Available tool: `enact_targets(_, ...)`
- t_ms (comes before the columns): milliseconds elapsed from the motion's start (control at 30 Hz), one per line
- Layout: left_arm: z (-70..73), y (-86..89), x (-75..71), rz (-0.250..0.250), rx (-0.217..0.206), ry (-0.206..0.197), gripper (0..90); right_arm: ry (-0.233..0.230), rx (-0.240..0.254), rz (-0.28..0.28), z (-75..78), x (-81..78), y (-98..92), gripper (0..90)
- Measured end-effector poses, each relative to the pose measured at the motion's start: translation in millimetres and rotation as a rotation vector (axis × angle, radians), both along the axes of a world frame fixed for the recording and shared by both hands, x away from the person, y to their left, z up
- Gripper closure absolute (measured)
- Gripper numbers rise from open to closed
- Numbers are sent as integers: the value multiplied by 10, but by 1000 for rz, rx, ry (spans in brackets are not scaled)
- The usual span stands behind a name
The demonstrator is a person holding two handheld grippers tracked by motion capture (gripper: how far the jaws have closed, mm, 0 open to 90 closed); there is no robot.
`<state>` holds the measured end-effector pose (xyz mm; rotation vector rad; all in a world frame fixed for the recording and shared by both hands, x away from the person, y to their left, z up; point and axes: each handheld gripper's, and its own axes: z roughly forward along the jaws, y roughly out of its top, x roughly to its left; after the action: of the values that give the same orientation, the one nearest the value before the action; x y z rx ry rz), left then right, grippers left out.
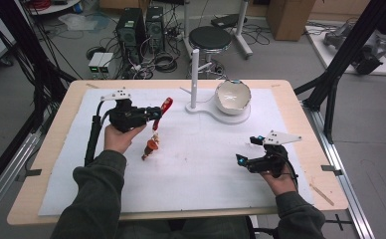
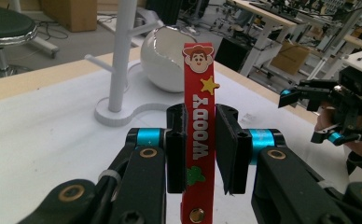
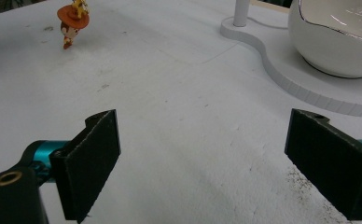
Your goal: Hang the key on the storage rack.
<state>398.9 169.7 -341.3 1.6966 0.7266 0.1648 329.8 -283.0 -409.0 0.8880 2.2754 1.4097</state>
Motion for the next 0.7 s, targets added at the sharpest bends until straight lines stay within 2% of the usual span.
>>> enact_targets(267,99,-80,0,-27,-31,-24,747,2,3,-1,3,-2,-3,96)
enact_targets(700,232,-259,26,-78,-56,-42,747,-1,2,-4,7,-3,-8,96)
